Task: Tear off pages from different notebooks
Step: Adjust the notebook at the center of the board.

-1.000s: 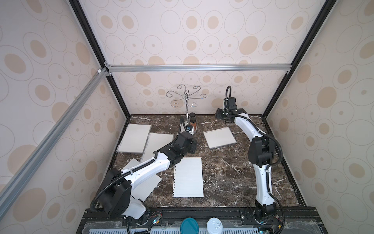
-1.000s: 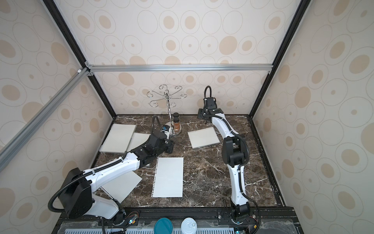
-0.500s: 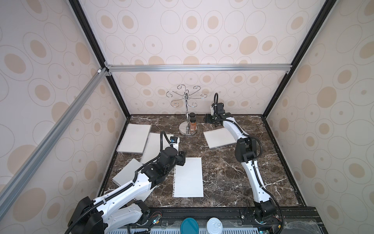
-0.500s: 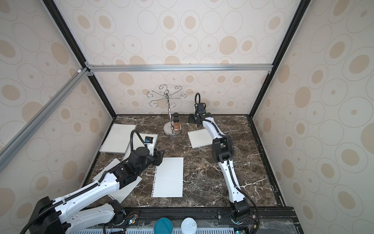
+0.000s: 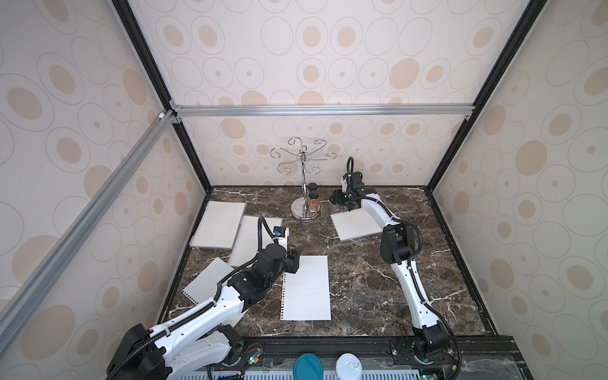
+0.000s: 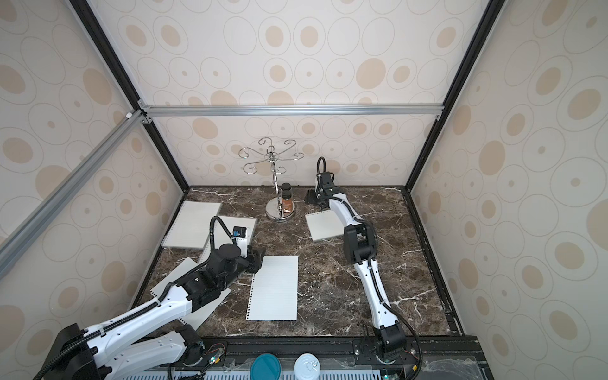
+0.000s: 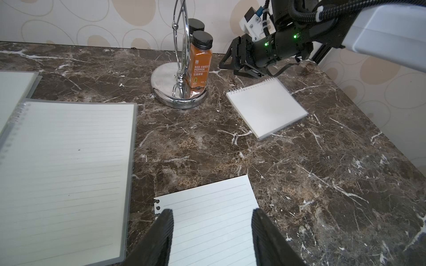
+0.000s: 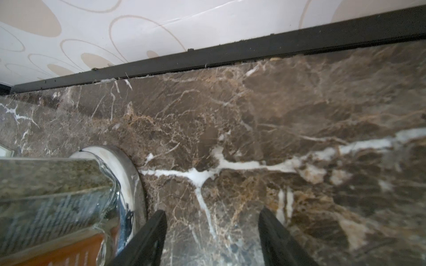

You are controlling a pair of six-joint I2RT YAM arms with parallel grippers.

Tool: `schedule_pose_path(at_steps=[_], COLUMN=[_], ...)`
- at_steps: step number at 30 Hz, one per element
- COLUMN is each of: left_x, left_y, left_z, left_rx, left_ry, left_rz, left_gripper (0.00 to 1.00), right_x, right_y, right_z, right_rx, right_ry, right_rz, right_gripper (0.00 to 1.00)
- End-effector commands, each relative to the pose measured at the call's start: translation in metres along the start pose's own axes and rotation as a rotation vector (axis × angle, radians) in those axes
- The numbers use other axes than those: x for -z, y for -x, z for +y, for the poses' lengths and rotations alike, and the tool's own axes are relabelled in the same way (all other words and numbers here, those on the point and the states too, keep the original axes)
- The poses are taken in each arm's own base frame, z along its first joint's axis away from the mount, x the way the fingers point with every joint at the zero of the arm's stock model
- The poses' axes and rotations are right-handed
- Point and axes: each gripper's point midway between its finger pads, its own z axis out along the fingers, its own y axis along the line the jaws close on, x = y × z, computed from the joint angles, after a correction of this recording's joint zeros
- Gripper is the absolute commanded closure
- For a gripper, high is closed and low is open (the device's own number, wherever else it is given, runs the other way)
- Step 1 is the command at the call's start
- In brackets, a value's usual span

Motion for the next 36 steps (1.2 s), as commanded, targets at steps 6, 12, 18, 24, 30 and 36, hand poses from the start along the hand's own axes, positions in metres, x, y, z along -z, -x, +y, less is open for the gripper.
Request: schedule_pose_path(at_steps=[6,12,18,24,30,36], left_x=[0.004,0.008,0.012,0.015,0.016,0.018], left_y=[0.014,0.017,0.020,0.020,0.019,0.025], left_z=[-0.001,-0.001,-0.001,-0.005,-0.009,-0.002], left_rx=[0.035,0.046,0.056,0.075,0.091,0.102], left_ry=[0.001,-0.007,-0.008,-0.038,-0.067,-0.031], left_rz=[-0.048,-0.059,-0.063,-0.064,-0.072,-0.113], left_gripper=[0.45,0.44,0.44,0.44,0.48,0.29], right_x=[0.006,0.027,0.055,0.085,0.111,0.151], right_y=[-0.057,-0.089,-0.139,-0.197,-0.233,-0.232], right_z=[0.003,0.020,0.031,0.048,0.068,0.084], right_rx=[-0.020,0.005,0.048,0.077,0.145,0.180], right_ry=[0.005,0.027,0.013,0.037,0.042,0.072], right_rz=[0.106,0.150,0.166,0.159,0.147,0.091], right_gripper=[0.37,0.38,0.38,0.38,0.38,0.38])
